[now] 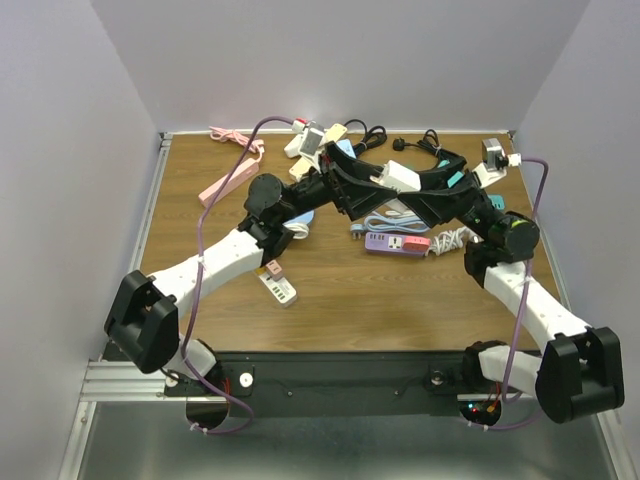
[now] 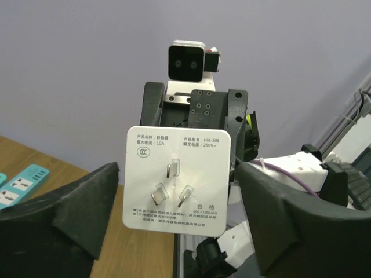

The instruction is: Insert the plug

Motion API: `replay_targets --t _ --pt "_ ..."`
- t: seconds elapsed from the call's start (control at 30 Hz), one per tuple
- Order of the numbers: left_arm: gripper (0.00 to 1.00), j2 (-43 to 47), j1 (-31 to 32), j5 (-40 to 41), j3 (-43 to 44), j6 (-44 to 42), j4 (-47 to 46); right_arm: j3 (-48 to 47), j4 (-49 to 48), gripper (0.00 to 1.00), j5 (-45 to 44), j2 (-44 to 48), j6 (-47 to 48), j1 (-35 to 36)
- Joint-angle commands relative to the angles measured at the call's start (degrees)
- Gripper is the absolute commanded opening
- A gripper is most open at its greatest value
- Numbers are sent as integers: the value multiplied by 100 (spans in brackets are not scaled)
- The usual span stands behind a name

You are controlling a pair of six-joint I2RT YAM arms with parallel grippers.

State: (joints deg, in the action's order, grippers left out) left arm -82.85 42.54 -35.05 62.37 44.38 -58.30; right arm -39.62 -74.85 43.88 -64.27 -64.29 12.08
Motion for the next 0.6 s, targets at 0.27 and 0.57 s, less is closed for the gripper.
replay_targets --t 0.27,0.57 --pt "99 1086 -1257 112 -585 -544 846 -485 -364 0 568 -419 444 -601" --pt "99 1254 -1837 77 -928 -1088 1268 -1654 240 0 2449 -1193 320 -1172"
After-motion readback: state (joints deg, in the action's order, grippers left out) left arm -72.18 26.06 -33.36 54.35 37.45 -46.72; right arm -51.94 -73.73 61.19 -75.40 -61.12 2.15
